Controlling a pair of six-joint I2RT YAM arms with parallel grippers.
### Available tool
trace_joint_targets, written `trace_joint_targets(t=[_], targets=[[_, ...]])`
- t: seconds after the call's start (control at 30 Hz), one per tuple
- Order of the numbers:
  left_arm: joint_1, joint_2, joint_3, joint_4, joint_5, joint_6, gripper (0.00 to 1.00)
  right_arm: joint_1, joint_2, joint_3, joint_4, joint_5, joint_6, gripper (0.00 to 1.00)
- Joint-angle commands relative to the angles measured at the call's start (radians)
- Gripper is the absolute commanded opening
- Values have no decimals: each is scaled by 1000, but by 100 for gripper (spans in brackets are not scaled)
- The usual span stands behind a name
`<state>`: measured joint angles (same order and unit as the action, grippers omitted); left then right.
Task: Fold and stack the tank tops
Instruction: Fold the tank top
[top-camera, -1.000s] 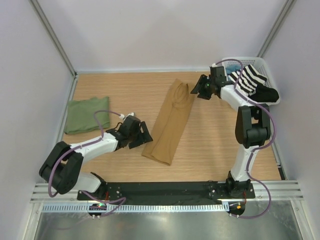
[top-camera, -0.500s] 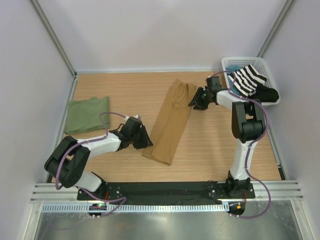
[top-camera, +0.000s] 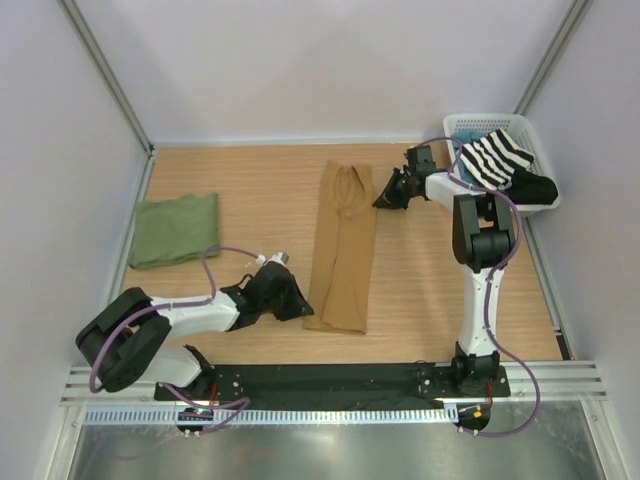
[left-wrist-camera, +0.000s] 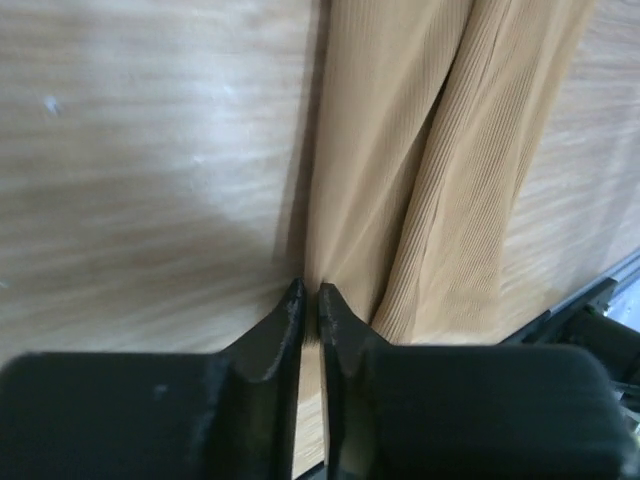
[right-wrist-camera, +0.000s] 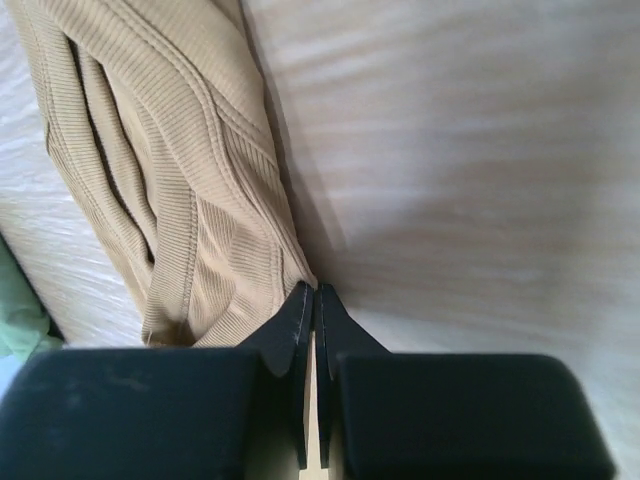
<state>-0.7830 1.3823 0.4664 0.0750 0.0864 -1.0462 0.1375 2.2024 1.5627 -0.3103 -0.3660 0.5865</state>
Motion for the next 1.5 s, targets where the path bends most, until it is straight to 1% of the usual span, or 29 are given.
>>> trace_joint_targets(t=[0.0,0.03,0.07,0.1,0.13,0.17,0.23,0.27,0.3,0.33,0.37,0.4,0.43,0.47,0.5,0.53,0.57,0.6,0.63,0.67,0.7,0.73,0.8,0.83,0.9,0.93,1.13,1.3,1.47], targets=[[-58,-57,-78,74,-62,-116,15,7,74,126,-13,-2,9,5],[-74,-75,-92,95,-72,-138,20,7,98,146,-16,-20,12,5],[-109,-78,-92,103,-77,-141,36,11,111,166,-26,-34,15,6],[-125,-81,-83,94,-77,-141,43,14,117,206,-41,-36,6,10],[-134,-80,-72,80,-112,-134,46,25,115,218,-82,-24,0,26],[-134,-81,-51,37,-116,-132,48,27,103,215,-91,-10,-4,33],[-134,-89,-41,8,-132,-121,49,36,60,150,-64,1,-2,44],[-134,-106,-40,3,-132,-120,50,36,4,116,-52,2,-1,47],[-134,-114,-41,3,-131,-118,50,34,-35,38,-43,15,-1,50],[-134,-121,-41,2,-126,-118,50,34,-71,-5,-21,34,-4,54],[-134,-126,-38,-10,-123,-114,50,37,-151,-50,-12,41,-7,54],[-134,-135,-34,-20,-119,-110,50,36,-191,-96,-1,44,-11,55],[-136,-138,-31,-24,-114,-109,50,37,-228,-190,11,53,-13,56],[-134,-141,-31,-27,-108,-107,49,46,-277,-235,11,61,-16,56],[-134,-144,-31,-30,-105,-103,49,51,-359,-331,13,70,-20,56],[-134,-146,-28,-35,-102,-101,48,63,-410,-375,-2,105,-31,56],[-134,-146,-28,-40,-97,-97,48,88,-453,-418,-15,125,-37,54],[-134,-144,-26,-44,-93,-95,48,105,-495,-506,-27,146,-40,52],[-134,-143,-26,-49,-91,-95,47,119,-583,-548,-54,166,-39,51],[-134,-143,-28,-49,-89,-97,47,131,-621,-593,-64,188,-33,50],[-134,-140,-31,-49,-89,-97,47,163,-663,-672,-69,193,-28,48],[-136,-138,-29,-50,-89,-97,47,175,-734,-712,-84,199,-19,48],[-134,-134,-25,-50,-89,-97,47,224,-808,-817,-96,208,1,48],[-136,-128,-22,-50,-89,-95,45,244,-870,-849,-104,220,16,48],[-136,-115,-3,-52,-89,-87,43,290,-912,-930,-96,187,54,49],[-137,-108,3,-57,-61,-84,43,306,-929,-950,-98,184,70,49],[-148,-54,34,-57,-48,-83,43,405,-1038,-1038,-95,174,139,51],[-150,-31,57,-58,-50,-80,44,439,-1107,-1049,-89,170,154,52],[-150,-12,66,-57,-56,-84,43,447,-1112,-1049,-84,176,154,52]])
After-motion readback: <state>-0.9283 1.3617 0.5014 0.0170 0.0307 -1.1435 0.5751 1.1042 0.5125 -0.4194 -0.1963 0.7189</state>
